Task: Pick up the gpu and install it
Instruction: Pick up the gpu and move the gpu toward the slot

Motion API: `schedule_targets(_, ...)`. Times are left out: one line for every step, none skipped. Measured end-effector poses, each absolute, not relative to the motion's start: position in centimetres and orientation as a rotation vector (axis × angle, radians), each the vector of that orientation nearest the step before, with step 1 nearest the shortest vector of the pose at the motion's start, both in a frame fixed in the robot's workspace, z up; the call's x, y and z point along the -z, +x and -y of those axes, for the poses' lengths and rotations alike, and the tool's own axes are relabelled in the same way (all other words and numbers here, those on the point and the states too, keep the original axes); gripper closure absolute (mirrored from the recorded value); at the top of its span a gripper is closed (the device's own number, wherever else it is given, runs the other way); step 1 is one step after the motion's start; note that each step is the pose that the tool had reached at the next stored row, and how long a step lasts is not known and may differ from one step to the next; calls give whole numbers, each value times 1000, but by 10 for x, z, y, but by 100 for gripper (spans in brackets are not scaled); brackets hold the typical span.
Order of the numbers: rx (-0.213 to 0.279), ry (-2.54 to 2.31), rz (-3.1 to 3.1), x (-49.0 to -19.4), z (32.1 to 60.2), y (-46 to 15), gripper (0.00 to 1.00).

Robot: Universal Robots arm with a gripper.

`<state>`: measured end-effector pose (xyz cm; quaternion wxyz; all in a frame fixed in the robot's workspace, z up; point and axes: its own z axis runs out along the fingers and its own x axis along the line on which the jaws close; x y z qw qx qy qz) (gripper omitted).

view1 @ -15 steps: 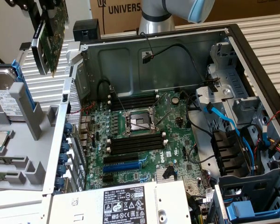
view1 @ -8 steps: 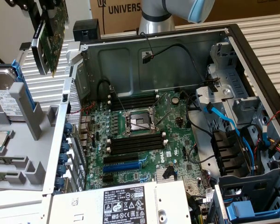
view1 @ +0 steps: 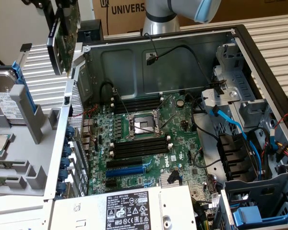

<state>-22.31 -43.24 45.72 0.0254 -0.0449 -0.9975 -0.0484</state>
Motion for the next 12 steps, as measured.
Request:
schedule_targets(149,-139,3084,-457,432,-219,74)
schedule_targets(149,-139,3084,-457,432,-214,74)
schedule_targets(150,-139,3084,-457,432,-210,74)
schedule_targets(149,-139,3084,-457,432,-205,74)
schedule_targets(149,-139,3083,-457,432,-200,74)
schedule_targets(149,-139,3083,-457,432,-196,74)
schedule_targets(149,-139,3083,-457,432,-191,74)
schedule_targets(149,-139,3083,-457,432,-187,74)
schedule_targets(149,-139,3083,-457,432,-182,74)
schedule_targets(149,-139,3083,-457,432,-178,74)
schedule_targets(149,-139,3083,-457,432,-173,74)
schedule_targets(149,-139,3083,-457,432,-169,74)
